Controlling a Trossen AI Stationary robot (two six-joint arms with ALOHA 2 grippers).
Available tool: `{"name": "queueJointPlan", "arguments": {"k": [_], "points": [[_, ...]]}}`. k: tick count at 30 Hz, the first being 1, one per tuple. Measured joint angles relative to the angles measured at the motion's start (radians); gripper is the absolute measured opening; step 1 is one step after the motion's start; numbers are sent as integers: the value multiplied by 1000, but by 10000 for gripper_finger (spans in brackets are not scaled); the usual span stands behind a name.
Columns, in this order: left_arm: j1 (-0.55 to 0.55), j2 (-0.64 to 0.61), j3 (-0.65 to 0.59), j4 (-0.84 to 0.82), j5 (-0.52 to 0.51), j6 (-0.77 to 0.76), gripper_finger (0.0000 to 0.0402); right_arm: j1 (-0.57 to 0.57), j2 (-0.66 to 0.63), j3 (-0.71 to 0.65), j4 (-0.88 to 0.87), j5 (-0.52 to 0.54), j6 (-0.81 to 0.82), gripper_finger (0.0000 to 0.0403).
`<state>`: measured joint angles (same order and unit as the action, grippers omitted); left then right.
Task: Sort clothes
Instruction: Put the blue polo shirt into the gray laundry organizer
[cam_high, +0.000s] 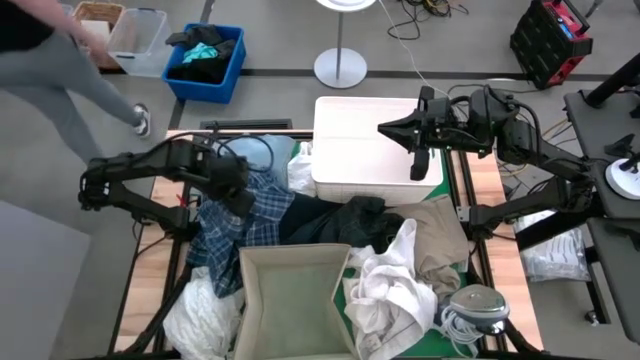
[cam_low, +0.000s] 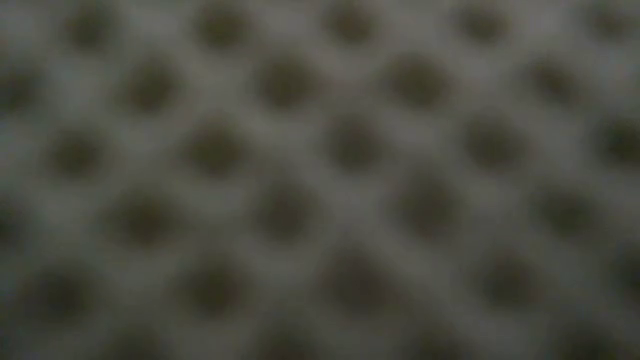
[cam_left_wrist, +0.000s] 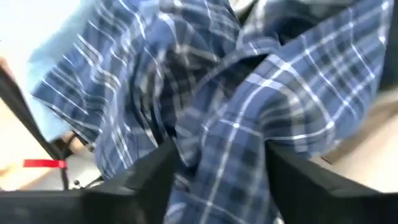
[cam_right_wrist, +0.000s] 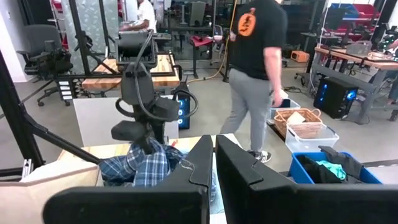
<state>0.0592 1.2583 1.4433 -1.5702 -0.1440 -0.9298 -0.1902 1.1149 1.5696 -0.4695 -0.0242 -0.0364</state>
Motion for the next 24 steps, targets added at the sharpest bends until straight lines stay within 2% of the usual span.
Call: {"name": "queueJointPlan", "arguments": {"k": [6,11,17,21,24], "points": [[4,55,-31,0,-70,3,336,0,0,0,0,0,0,13],[4,101,-145,22,-65,1,383,0,0,0,-1,0,0,13],[11,106,-327,205,-50,1,392,0,0,0,-5,-1,2,13],[15,85,-431,353,-56,12,380,0,0,0,-5,-1,3,13],[15,67,-493,439,-106,16,364,0,0,0,-5,-1,13,13]]}}
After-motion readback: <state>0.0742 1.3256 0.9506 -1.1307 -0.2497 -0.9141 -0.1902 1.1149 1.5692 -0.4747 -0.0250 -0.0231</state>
